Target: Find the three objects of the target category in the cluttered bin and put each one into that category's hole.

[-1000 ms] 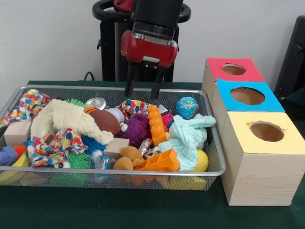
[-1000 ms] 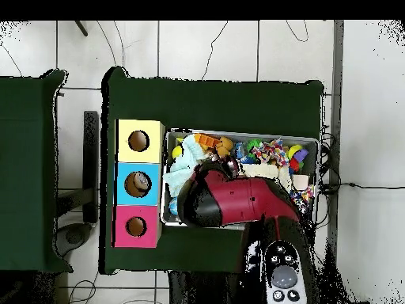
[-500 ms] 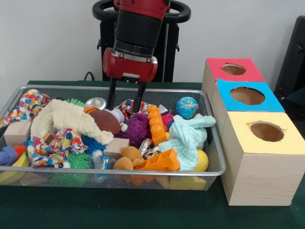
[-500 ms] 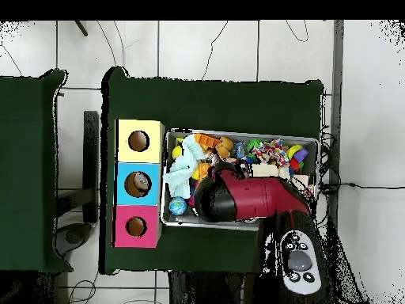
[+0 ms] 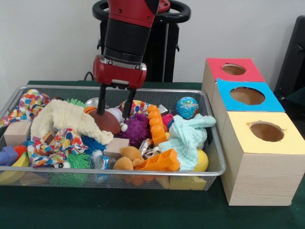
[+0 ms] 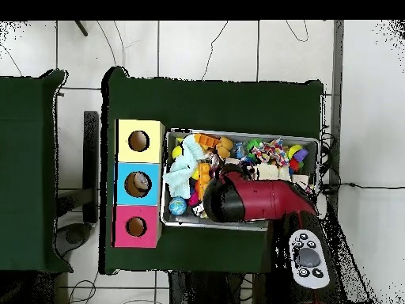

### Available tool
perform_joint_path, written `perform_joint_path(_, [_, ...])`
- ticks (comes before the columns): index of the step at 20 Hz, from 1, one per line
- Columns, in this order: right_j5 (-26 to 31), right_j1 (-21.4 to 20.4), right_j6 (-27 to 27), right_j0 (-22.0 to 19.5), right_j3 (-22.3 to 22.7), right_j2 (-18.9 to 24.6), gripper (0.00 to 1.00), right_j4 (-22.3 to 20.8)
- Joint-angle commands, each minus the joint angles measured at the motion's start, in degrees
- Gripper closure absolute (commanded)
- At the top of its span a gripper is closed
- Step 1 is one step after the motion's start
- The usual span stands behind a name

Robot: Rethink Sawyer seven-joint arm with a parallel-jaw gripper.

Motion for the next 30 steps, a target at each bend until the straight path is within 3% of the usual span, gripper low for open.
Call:
perform_joint_path(1, [-7.2,2.7,6.6,-0.4,-2.9,-1.6,0.0,-3.7])
perform_joint_path(10, [-14.0,5.0,7.5,-2.2,-2.3,-0.6,0.0,-1.4])
perform_joint_path(14, [-12.4,7.7,6.6,-2.9,-3.3,1.0,0.0,-0.4])
perform_joint_path(18, [-9.2,8.5,4.4,-6.8,-1.7,6.8,0.0,-0.3])
perform_joint_path(25, [-7.4,10.5,4.9,-4.4,-3.6,4.2,0.0,0.5])
perform_joint_path(30, [-6.4,10.3,4.0,-8.3,-1.3,9.3,0.0,1.0])
